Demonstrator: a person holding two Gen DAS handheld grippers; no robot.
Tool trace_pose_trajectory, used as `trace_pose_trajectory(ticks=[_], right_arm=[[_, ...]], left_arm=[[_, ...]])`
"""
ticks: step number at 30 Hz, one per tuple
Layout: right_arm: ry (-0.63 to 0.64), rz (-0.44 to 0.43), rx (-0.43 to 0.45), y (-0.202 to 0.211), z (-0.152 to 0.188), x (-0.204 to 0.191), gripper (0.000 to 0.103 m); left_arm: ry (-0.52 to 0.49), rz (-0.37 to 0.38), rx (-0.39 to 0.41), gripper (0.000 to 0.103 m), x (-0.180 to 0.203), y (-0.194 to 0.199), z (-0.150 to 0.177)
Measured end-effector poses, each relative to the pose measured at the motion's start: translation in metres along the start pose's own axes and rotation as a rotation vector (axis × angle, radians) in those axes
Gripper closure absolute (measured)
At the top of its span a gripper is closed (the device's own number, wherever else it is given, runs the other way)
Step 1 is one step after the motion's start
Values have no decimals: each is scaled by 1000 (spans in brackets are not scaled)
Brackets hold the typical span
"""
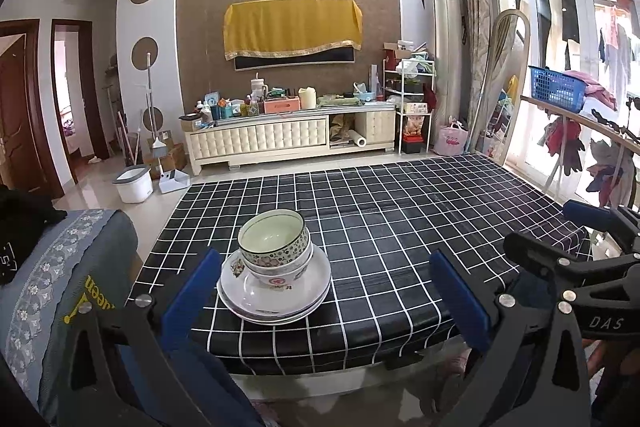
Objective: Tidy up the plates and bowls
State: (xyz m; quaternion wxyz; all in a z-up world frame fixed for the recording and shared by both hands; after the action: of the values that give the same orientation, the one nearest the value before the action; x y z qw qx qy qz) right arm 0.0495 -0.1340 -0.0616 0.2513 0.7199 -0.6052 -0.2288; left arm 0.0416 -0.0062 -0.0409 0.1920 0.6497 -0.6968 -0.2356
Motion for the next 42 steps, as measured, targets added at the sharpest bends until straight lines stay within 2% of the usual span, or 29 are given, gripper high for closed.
trace_pose_trajectory(ticks=[15,42], right_arm=[[10,19,-1,4,4,4,1],[13,-2,-8,4,5,1,1]], left_arm=[[-7,11,-1,0,4,4,4],[-7,25,4,0,6,7,4]])
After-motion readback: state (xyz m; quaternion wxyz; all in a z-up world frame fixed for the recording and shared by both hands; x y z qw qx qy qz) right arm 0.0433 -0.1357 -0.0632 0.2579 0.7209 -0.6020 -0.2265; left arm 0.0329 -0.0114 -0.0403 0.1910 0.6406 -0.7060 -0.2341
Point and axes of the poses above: each gripper's, at about its wrist camera, not at the fingertips, and y roughly against the way its jaws point, x to its right, z to its underside, the point moved 10 cm from there along -y, roughly the way its jaws point, and after that the axes turned 9 degrees about -x, right-handed, at the moved point
